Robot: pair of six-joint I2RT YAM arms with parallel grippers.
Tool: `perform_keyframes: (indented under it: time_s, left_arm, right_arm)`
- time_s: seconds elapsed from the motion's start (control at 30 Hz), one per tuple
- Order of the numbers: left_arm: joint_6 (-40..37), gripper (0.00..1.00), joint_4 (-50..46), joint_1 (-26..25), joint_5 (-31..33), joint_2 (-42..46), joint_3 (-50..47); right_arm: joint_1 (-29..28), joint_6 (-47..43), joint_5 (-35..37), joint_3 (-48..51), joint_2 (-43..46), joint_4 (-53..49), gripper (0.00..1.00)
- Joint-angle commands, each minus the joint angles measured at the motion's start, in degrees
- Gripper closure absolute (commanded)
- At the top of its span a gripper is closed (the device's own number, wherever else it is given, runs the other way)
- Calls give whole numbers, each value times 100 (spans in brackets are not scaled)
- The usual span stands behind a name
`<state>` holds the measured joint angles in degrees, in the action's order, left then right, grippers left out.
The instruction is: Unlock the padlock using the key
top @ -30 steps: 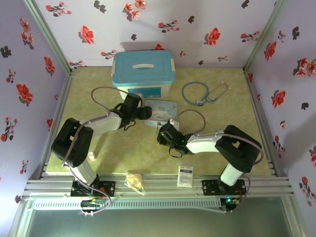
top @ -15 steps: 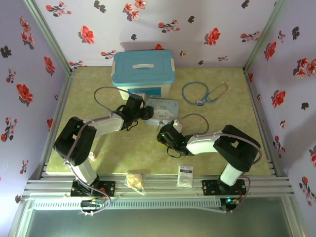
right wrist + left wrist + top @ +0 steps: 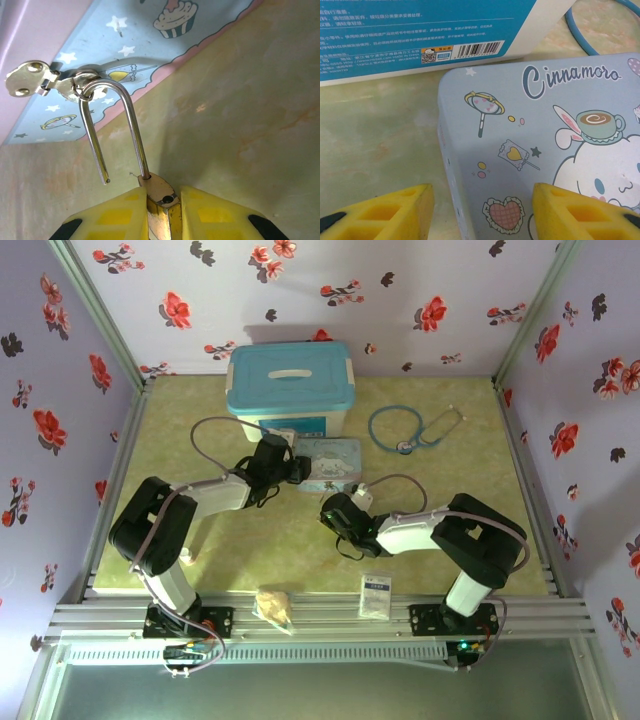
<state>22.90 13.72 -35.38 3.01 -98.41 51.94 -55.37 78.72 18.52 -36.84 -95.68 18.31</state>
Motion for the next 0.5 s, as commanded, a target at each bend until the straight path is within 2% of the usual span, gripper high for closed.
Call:
perform_keyframes:
  time_s: [0.0,0.1,0.23,0.4,0.47]
  left_arm:
    - [-337,46,-592,-8,300,-247,-246]
    - [-360,47,-541,13,260,-275,-250]
    - [-401,47,-507,48,171,-283,-289]
    - [-350,49,-335,166,-21,-280,-421]
    - [-354,49,-317,205,-48,-292,-431]
  right_arm:
    - [17,343,547,29,-137,-207,79]
    - [10,469,581,-18,-208,-95,79]
    - [34,879,676,265,-327,786,79]
    - [97,944,507,44,-346,712,79]
    - [118,1231,556,89,-375,775,79]
